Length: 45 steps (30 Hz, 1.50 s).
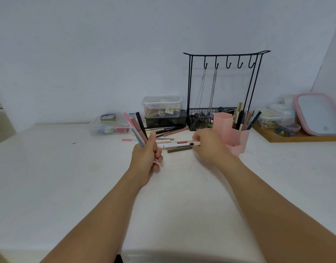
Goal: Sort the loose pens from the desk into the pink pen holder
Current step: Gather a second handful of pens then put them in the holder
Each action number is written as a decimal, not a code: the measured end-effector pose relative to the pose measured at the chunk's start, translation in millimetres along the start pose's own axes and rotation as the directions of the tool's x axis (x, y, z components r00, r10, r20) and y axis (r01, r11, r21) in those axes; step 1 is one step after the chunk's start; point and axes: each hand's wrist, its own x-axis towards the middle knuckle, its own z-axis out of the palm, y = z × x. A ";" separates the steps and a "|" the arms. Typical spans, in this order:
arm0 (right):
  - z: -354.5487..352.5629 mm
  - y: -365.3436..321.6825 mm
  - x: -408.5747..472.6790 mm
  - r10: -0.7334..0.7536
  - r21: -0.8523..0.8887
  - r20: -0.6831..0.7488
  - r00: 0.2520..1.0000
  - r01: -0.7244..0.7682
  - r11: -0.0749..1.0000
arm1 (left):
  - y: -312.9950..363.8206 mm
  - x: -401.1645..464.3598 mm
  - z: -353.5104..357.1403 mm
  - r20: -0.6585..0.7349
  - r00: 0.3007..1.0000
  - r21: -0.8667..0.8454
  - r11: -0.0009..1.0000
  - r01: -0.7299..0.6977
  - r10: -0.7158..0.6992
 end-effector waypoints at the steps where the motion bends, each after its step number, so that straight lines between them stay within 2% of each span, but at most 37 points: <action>1: 3.6 2.9 -0.8 0.015 -0.070 0.042 0.999 -0.012 0.997 | 0.1 0.0 0.4 -0.007 1.000 0.000 1.000 -0.001 0.001; 4: 11.0 5.9 -1.6 0.015 -0.143 0.088 0.996 -0.003 0.990 | 0.1 1.4 0.5 -0.025 1.000 0.033 0.999 0.015 -0.015; 13: 10.5 3.3 0.8 -0.029 -0.189 0.112 0.993 0.050 0.981 | -1.2 2.6 -0.6 -0.027 0.998 0.058 0.997 0.057 -0.056; 16: 9.8 3.3 2.3 -0.075 -0.169 0.189 0.979 0.108 0.980 | -0.2 1.4 0.2 -0.024 0.999 0.085 0.995 0.047 -0.045; 19: 9.4 3.7 1.0 -0.096 -0.063 0.215 0.972 0.112 0.992 | -0.6 1.0 0.8 -0.029 0.999 0.063 0.998 0.018 -0.016; 21: 7.2 0.4 -1.6 -0.095 0.095 0.131 0.987 0.083 0.992 | -0.8 1.4 0.8 -0.029 1.000 0.037 0.999 0.001 0.000; 22: 5.9 -3.4 -3.7 -0.072 0.229 0.095 0.993 0.049 0.972 | -0.7 1.3 0.7 -0.022 1.000 0.032 0.999 -0.006 0.007; 23: 4.3 -8.5 -6.0 -0.044 0.417 0.091 0.995 0.003 0.909 | -0.3 0.9 1.1 -0.011 1.000 0.036 0.999 -0.014 0.014; 25: 2.9 -23.1 -11.3 -0.046 0.782 0.160 0.986 -0.098 0.616 | 0.2 -0.5 1.6 0.014 0.999 0.063 0.998 -0.030 0.029; 26: 4.1 -31.1 -14.3 -0.072 0.874 0.184 0.980 -0.129 0.469 | 0.5 -1.4 2.0 0.026 0.999 0.072 0.997 -0.037 0.036; 27: 7.3 -38.7 -17.7 -0.093 0.915 0.194 0.977 -0.146 0.377 | 0.6 -1.7 2.1 0.035 0.998 0.074 0.996 -0.046 0.043; 29: 16.7 -53.1 -24.9 -0.117 0.936 0.204 0.972 -0.159 0.315 | 0.6 -2.2 1.5 0.063 0.996 0.062 0.996 -0.065 0.061; 33: 30.1 -67.9 -33.3 -0.101 0.937 0.148 0.984 -0.107 0.332 | 0.2 -4.5 4.2 0.087 0.989 0.004 0.993 -0.117 0.117; 36: 32.1 -69.1 -35.9 -0.132 0.948 0.113 0.985 -0.067 0.311 | -4.1 -1.1 4.4 0.074 0.986 0.032 0.988 -0.154 0.151; 41: 34.5 -67.5 -39.3 -0.085 0.963 0.170 0.982 -0.147 0.224 | -4.9 -1.1 4.8 0.072 0.987 0.081 0.985 -0.153 0.147; 43: 35.9 -67.7 -37.3 -0.078 0.950 0.167 0.983 -0.139 0.281 | -3.3 -2.7 7.4 0.066 0.991 0.093 0.988 -0.126 0.120; 45: 38.1 -67.7 -35.3 -0.102 0.913 0.136 0.985 -0.085 0.399 | -4.1 -1.1 7.1 0.045 0.993 0.106 0.988 -0.114 0.110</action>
